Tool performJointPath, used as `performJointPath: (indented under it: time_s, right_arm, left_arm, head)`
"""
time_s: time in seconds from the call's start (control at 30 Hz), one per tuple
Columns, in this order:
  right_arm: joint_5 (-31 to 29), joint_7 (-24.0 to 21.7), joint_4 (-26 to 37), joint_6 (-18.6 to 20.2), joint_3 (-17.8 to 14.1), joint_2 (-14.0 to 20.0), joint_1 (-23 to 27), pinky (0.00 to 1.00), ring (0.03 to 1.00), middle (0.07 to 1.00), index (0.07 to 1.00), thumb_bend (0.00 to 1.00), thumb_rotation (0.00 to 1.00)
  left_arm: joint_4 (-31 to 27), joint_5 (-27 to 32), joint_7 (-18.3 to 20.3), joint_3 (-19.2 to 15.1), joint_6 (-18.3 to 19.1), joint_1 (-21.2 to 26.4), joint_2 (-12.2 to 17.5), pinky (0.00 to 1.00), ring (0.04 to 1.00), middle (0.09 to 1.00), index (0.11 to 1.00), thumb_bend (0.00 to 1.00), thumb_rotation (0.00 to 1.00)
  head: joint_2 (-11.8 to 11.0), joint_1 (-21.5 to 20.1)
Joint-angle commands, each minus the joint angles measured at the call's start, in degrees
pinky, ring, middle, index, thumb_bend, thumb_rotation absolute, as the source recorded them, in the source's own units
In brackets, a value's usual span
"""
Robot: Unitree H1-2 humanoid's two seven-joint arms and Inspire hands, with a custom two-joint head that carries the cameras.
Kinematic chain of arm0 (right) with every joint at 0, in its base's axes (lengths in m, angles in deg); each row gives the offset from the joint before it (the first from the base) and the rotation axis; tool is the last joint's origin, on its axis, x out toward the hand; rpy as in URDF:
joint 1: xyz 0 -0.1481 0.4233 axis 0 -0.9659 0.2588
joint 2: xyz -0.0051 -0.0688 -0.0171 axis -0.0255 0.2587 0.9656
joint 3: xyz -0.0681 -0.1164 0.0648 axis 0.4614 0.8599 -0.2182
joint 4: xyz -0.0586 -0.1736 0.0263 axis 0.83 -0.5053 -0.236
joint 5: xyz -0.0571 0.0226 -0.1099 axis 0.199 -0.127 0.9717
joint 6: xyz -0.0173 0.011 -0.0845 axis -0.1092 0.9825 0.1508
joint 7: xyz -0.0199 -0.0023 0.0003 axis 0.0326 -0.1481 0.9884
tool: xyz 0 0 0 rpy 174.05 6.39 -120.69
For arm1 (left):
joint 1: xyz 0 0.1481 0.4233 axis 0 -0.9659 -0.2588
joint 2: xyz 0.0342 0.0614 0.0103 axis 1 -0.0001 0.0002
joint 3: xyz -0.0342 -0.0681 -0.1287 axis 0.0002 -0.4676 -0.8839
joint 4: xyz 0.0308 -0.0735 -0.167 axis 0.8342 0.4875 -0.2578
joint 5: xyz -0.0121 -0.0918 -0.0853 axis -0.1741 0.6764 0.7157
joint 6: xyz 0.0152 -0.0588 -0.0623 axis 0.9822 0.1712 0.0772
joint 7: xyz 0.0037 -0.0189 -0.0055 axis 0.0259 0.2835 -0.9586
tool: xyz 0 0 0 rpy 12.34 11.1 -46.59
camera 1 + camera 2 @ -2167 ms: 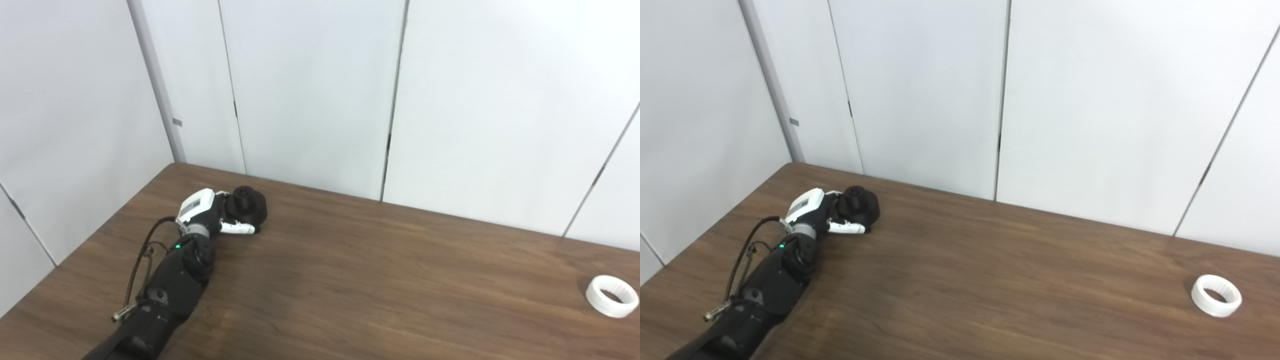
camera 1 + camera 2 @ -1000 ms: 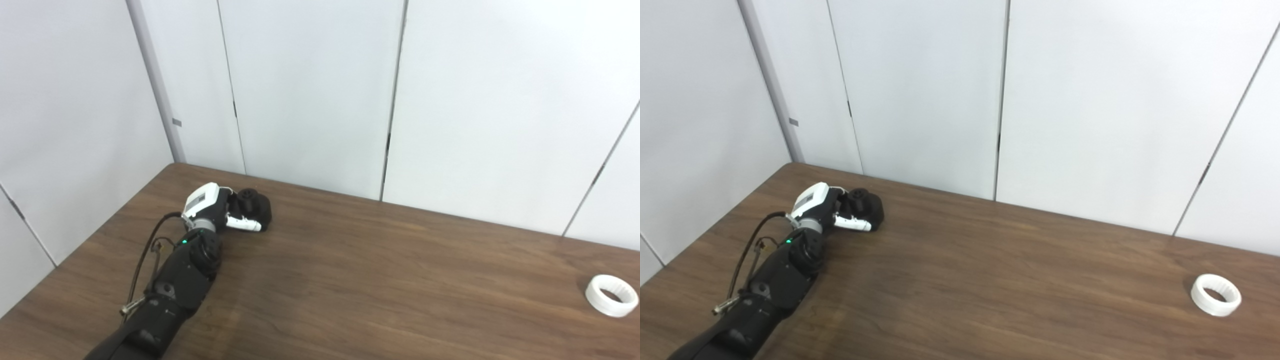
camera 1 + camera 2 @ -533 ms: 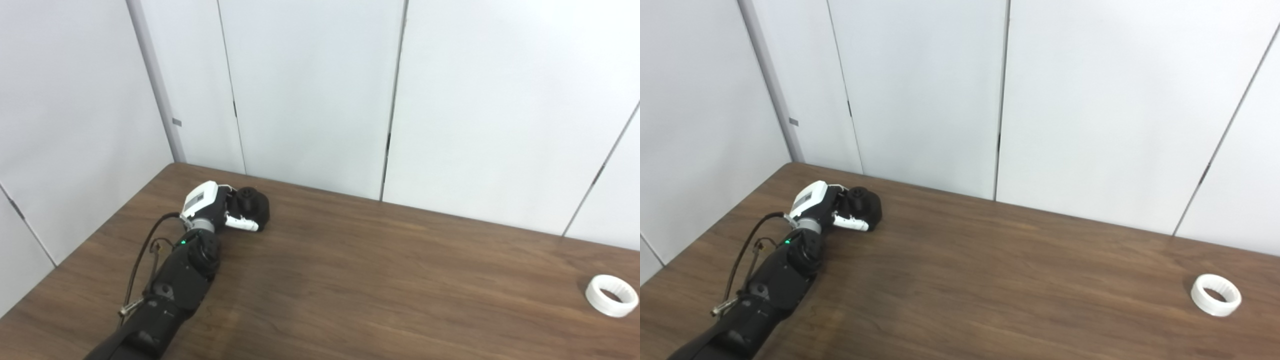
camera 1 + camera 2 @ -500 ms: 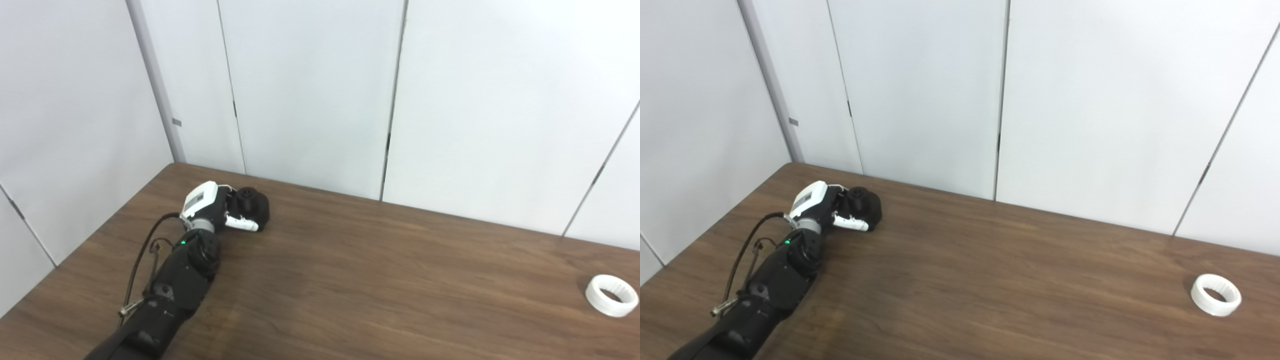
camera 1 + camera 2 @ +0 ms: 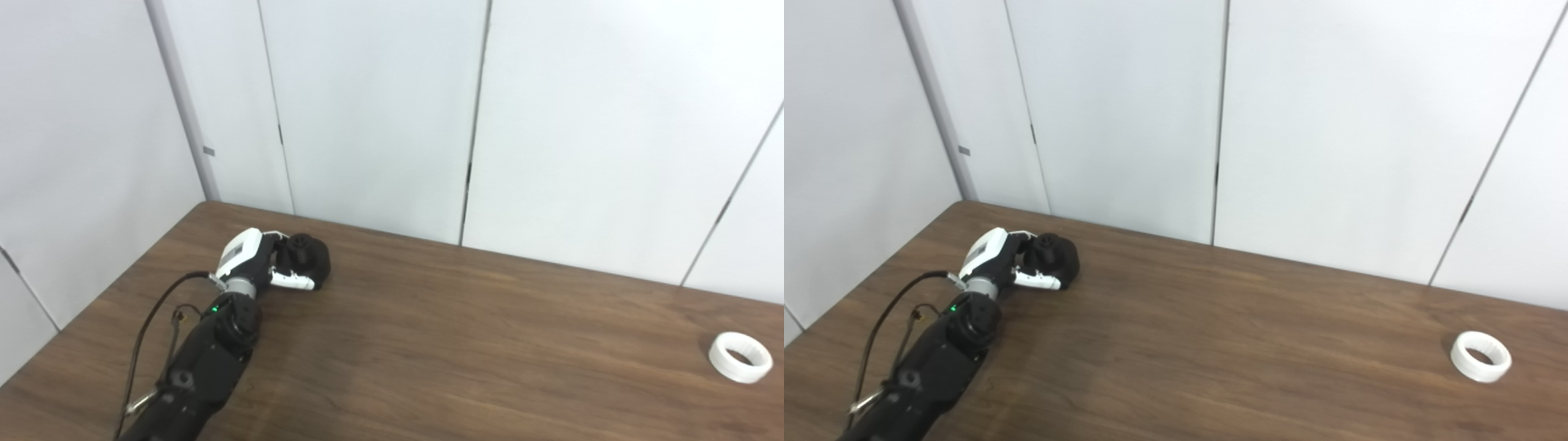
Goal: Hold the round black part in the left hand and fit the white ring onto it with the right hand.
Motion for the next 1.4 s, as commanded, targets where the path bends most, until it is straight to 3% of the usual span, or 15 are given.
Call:
performJointPath:
  time_s: [0.0, 0.17, 0.3, 0.5, 0.6, 0.83, 1.0, 1.2, 1.37]
  right_arm:
    - [0.4, 0.9, 3.2, -0.3, 0.0, -0.5, 0.0, 0.96, 0.977, 0.943, 0.954, 0.61, 1.00]
    - [1.5, 1.4, 4.6, 0.4, 1.0, -1.8, -0.2, 0.93, 0.960, 0.932, 0.947, 0.59, 1.00]
    - [2.7, 0.5, 5.2, 0.6, 2.2, -1.5, -0.4, 0.95, 0.973, 0.940, 0.949, 0.60, 1.00]
    - [2.4, 0.9, 6.5, 2.2, 3.1, -2.8, -0.6, 0.98, 0.992, 0.955, 0.957, 0.62, 1.00]
    - [3.1, 2.0, 7.4, 3.1, 3.6, -4.1, -0.3, 0.94, 0.971, 0.939, 0.939, 0.62, 1.00]
    - [3.3, 3.5, 9.5, 5.3, 4.8, -4.7, 0.7, 0.89, 0.946, 0.923, 0.919, 0.59, 1.00]
    - [3.0, 4.0, 11.0, 7.1, 5.8, -4.6, 1.4, 0.91, 0.954, 0.936, 0.926, 0.59, 1.00]
    - [3.1, 5.2, 12.5, 9.5, 6.1, -4.3, 2.3, 0.90, 0.957, 0.937, 0.929, 0.58, 1.00]
    - [3.7, 5.7, 13.7, 11.0, 6.4, -4.0, 2.7, 0.90, 0.953, 0.932, 0.929, 0.56, 1.00]
  left_arm:
    - [-7.1, 0.2, 1.7, -0.4, 1.2, 1.1, 1.0, 0.76, 0.845, 0.759, 0.481, 0.52, 0.05]
    - [-21.9, -0.7, 8.0, 1.0, 5.9, -2.7, 0.5, 0.79, 0.869, 0.774, 0.483, 0.52, 0.05]
    - [-32.3, -1.6, 13.2, 3.9, 5.7, -5.7, 0.9, 0.79, 0.879, 0.787, 0.482, 0.52, 0.05]
    - [-41.9, -4.0, 17.3, 8.0, 4.4, -9.9, -0.6, 0.80, 0.864, 0.779, 0.481, 0.52, 0.05]
    - [-46.1, -7.3, 19.2, 12.2, 2.2, -12.5, -1.3, 0.78, 0.861, 0.777, 0.481, 0.52, 0.06]
    - [-51.2, -11.9, 22.3, 17.1, 0.4, -17.4, -5.7, 0.76, 0.842, 0.762, 0.481, 0.52, 0.06]
    - [-51.3, -14.1, 23.6, 19.8, -0.9, -20.7, -9.1, 0.76, 0.840, 0.759, 0.481, 0.52, 0.06]
    - [-49.6, -14.4, 23.3, 20.1, -4.3, -23.2, -11.2, 0.80, 0.838, 0.772, 0.482, 0.52, 0.06]
    - [-48.1, -13.3, 23.8, 19.7, -5.9, -24.5, -12.1, 0.75, 0.842, 0.783, 0.483, 0.52, 0.06]
  head:
    - [0.2, -0.5]
    - [1.8, -3.3]
    - [3.3, -5.9]
    - [5.3, -9.2]
    - [7.0, -11.6]
    - [10.3, -14.9]
    - [12.4, -15.9]
    - [15.3, -16.7]
    - [16.8, -17.0]
